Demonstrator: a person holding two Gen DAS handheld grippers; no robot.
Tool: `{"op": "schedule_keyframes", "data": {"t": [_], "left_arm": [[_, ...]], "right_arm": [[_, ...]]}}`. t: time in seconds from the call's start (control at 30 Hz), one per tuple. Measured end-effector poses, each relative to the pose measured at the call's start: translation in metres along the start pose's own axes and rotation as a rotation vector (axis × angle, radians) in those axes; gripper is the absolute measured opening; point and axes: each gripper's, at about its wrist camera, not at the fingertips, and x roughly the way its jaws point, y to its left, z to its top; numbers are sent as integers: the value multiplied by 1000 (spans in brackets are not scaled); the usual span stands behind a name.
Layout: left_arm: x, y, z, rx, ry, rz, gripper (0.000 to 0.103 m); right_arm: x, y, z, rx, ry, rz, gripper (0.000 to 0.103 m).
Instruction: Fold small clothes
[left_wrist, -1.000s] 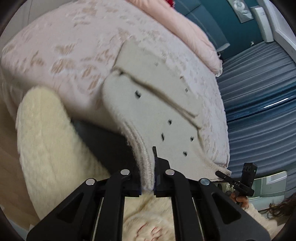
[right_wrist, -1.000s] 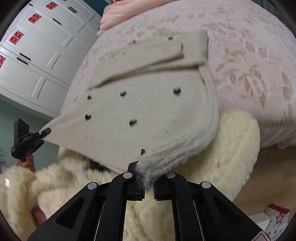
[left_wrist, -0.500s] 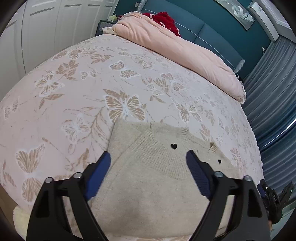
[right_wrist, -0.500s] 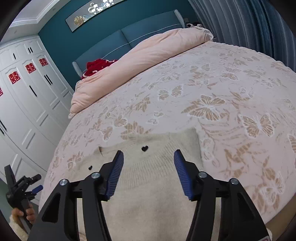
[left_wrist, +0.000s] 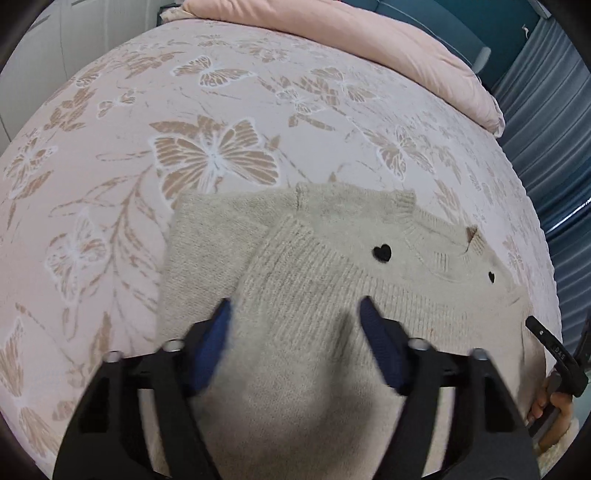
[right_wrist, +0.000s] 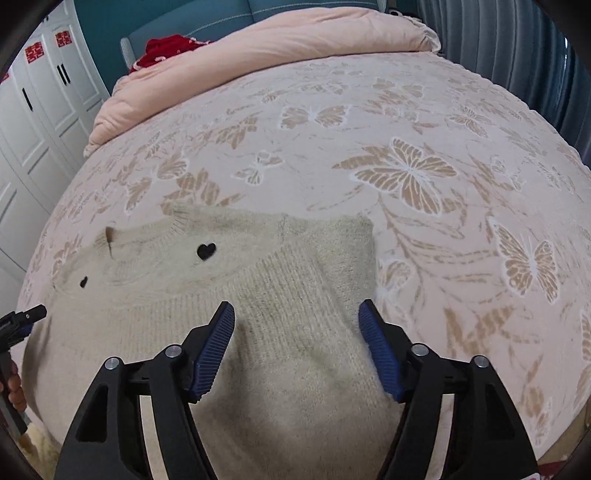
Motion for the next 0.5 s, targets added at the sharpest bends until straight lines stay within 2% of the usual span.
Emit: {"op": "schedule_keyframes", "data": {"t": [0.03,0.07,0.2,0.33,0.4,0.5], "left_arm": [[1,-1,-1,16,12,23,16],[-3,0,-1,32,2,32,9],[-51,5,10,20,-113,-28,8],[-87,3,49,6,-214,-39,8],[-84,1,71,5,-239,-1,8],[-42,5,86,-21,-161,56,8]], "right_arm": [[1,1,-1,-3,13,-5,8],[-1,1,-2,4,19,3,8],[-51,5,9,29,-112,104,7],[-94,4,52,56,-251,150,7],[-88,-4,73,83,-265,127,7],[-32,-23,81,162,-158,88,7]]}}
